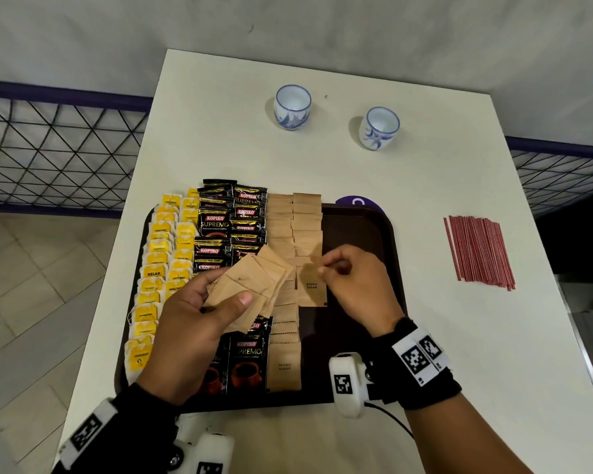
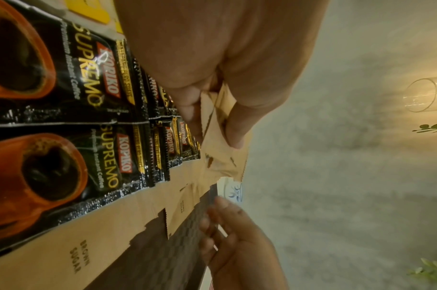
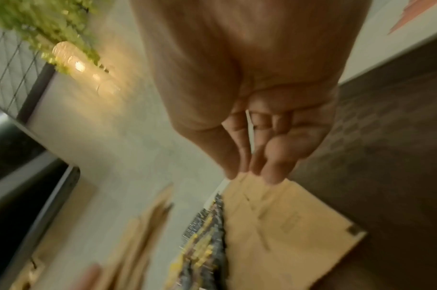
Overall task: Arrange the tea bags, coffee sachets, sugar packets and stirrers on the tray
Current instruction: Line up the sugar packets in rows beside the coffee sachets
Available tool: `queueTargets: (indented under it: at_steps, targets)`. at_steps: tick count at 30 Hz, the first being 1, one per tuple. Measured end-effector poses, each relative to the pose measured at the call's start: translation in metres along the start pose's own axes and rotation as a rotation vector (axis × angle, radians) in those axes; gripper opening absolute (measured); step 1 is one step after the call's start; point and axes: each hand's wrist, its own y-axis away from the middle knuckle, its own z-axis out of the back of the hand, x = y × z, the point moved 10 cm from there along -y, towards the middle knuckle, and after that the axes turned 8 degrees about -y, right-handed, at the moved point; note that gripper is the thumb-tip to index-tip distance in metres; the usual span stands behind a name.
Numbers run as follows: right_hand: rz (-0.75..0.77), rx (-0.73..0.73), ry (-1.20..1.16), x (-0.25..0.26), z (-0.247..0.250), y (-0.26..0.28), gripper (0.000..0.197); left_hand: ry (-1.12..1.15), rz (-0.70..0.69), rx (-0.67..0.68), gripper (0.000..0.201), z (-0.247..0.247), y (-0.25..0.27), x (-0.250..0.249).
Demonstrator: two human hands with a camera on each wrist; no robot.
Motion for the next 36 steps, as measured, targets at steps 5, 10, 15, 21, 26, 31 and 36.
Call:
queueTargets:
  at_steps: [5,10,15,21,26,31,36]
  targets:
    - [-0.041,0.385,-0.505,0.030,-0.041,0.017,0.019,0.006,0.006,0.038,0.035,-0.007,-0.002,-0.002]
    - [0.005,0.337,-0.478,0.034,-0.046,0.015,0.003,0.005,0.041,0.110,0.038,-0.019,-0.003,0.001]
    - [-0.005,0.347,-0.550,0.032,-0.051,0.017,0.013,0.002,0.048,0.121,0.031,-0.021,-0.004,0.001]
    - [-0.076,0.398,-0.687,0.029,-0.050,0.022,0.019,0.110,0.046,0.076,0.039,-0.014,-0.008,-0.002]
    - [-0.072,0.394,-0.633,0.027,-0.049,0.025,0.036,0.153,0.039,0.040,0.040,-0.011,-0.008,-0.003]
    - [0.044,0.426,-0.363,0.032,-0.053,0.032,0.044,0.157,0.041,0.020,0.041,-0.010,-0.006,-0.001]
    - [0.230,0.289,-0.091,0.043,-0.044,0.033,0.012,0.029,0.019,0.067,0.031,-0.016,-0.004,-0.002]
